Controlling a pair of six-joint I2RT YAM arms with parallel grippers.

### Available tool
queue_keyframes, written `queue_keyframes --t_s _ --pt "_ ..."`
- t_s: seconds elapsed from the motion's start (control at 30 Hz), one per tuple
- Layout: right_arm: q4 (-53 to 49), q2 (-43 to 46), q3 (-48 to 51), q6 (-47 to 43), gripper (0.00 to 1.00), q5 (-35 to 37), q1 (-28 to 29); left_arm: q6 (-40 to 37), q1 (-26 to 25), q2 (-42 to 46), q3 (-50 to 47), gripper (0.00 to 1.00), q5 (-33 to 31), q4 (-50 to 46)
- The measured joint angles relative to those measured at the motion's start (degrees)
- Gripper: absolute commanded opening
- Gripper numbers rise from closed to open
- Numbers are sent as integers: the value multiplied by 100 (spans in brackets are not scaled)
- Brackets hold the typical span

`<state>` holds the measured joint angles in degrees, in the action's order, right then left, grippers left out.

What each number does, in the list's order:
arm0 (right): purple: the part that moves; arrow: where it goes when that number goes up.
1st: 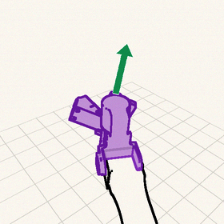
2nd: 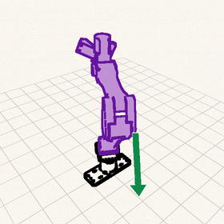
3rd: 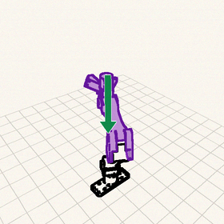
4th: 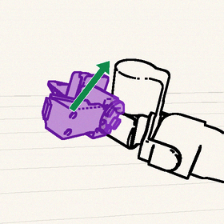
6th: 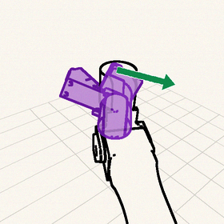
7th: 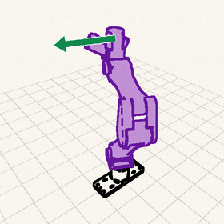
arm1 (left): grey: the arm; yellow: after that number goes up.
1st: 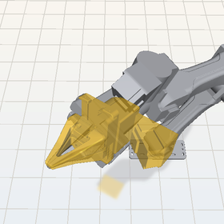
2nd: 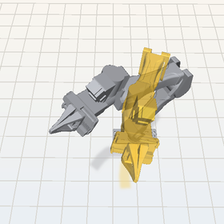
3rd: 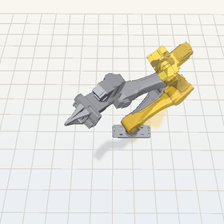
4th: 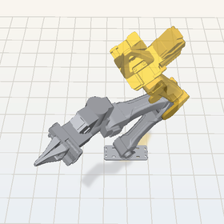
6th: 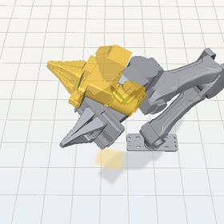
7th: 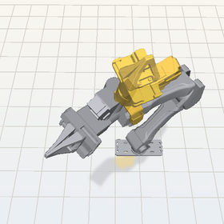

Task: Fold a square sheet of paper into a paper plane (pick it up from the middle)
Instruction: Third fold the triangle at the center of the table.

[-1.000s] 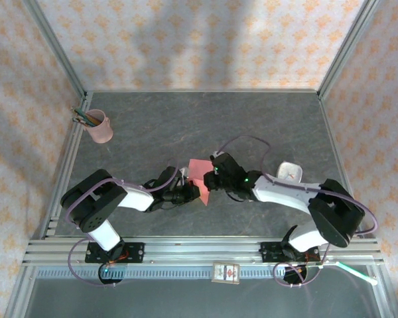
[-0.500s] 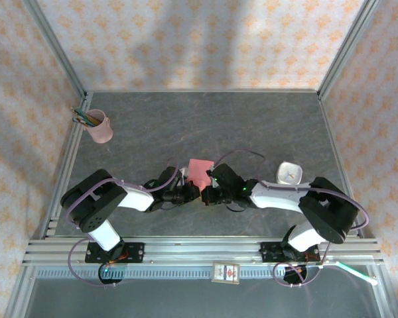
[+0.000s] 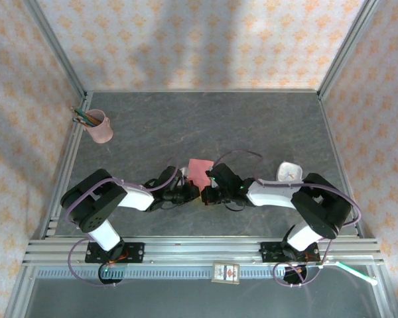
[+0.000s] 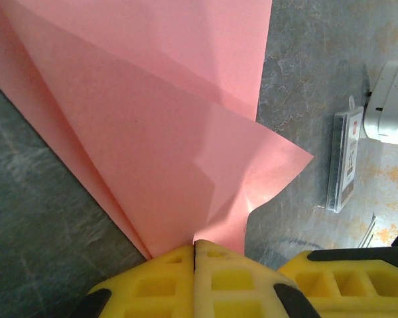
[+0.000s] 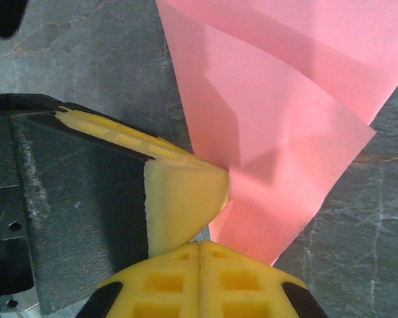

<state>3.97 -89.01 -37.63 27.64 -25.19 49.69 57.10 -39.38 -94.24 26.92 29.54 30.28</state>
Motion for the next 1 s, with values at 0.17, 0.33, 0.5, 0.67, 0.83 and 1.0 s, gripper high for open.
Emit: queue_keyframes --t_s 0.17,0.33,0.5,0.67,0.83,1.0 --pt "7 -205 0 -70 0 55 -52 -11 0 0 9 0 2 -9" --pt "39 -240 -4 -118 0 74 -68 -20 0 0 15 0 2 -17" --pt "28 -214 -4 -129 0 68 -76 -20 0 0 22 0 4 -33" --pt "-4 -26 -4 -83 0 -37 -90 -20 0 2 26 0 4 -48" --pt "90 144 83 28 0 -177 -107 -22 0 2 26 0 2 -48" --pt "293 101 254 94 0 -297 -111 -22 0 2 28 0 4 -52"
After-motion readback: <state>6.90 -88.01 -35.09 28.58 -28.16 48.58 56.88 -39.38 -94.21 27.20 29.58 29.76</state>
